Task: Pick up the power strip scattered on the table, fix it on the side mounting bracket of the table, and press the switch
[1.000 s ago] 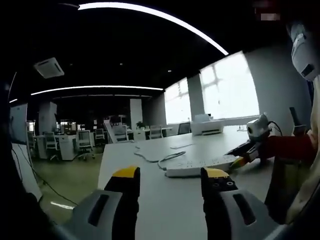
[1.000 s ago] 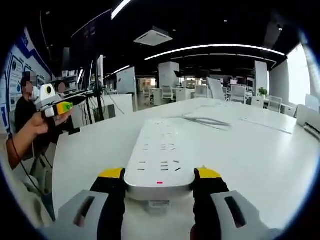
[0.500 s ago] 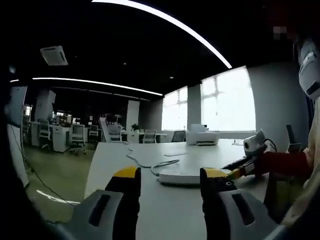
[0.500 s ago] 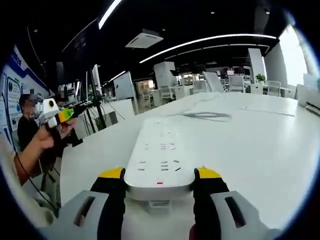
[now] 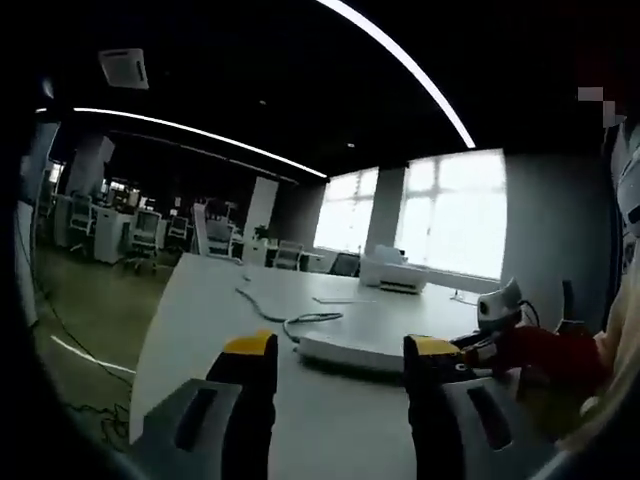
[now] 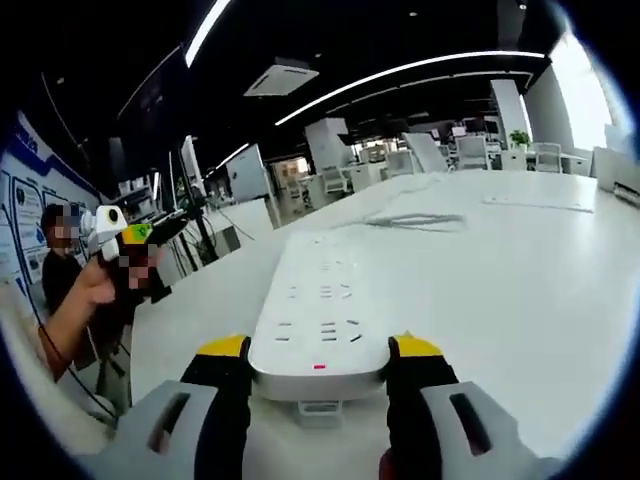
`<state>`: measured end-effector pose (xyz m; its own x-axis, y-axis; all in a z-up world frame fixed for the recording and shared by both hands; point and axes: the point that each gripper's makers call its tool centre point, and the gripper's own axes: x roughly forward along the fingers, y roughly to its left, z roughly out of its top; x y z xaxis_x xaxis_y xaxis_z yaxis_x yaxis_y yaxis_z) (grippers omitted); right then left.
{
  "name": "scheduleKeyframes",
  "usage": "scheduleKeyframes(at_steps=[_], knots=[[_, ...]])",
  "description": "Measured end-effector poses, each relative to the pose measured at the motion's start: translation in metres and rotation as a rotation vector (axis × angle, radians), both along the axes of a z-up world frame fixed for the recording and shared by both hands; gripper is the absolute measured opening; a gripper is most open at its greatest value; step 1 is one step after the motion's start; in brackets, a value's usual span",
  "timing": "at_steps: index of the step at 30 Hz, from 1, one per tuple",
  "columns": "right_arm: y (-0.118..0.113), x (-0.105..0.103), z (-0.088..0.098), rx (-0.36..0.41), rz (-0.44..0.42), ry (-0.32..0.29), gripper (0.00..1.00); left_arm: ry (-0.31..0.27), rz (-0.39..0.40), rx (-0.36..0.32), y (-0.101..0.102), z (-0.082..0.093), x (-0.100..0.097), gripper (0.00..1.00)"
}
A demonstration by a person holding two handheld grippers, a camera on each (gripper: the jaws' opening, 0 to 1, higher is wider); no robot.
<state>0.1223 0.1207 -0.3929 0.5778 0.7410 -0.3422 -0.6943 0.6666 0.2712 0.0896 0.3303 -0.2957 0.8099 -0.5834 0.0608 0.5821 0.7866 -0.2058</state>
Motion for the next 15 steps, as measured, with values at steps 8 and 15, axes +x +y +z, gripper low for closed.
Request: scheduleKeyframes(at_steps=[8,15], knots=[[0.001,-0.001,0.000,0.002,0.004,0.024,0.49,0.050,-0.054,-0.014,-0.014,-0.003,0.003,0.55],[0.000,-0.001,0.001,0.026,0.001,0.030,0.49,0.152,-0.067,-0.057,-0.021,-0.009,0.014,0.55]])
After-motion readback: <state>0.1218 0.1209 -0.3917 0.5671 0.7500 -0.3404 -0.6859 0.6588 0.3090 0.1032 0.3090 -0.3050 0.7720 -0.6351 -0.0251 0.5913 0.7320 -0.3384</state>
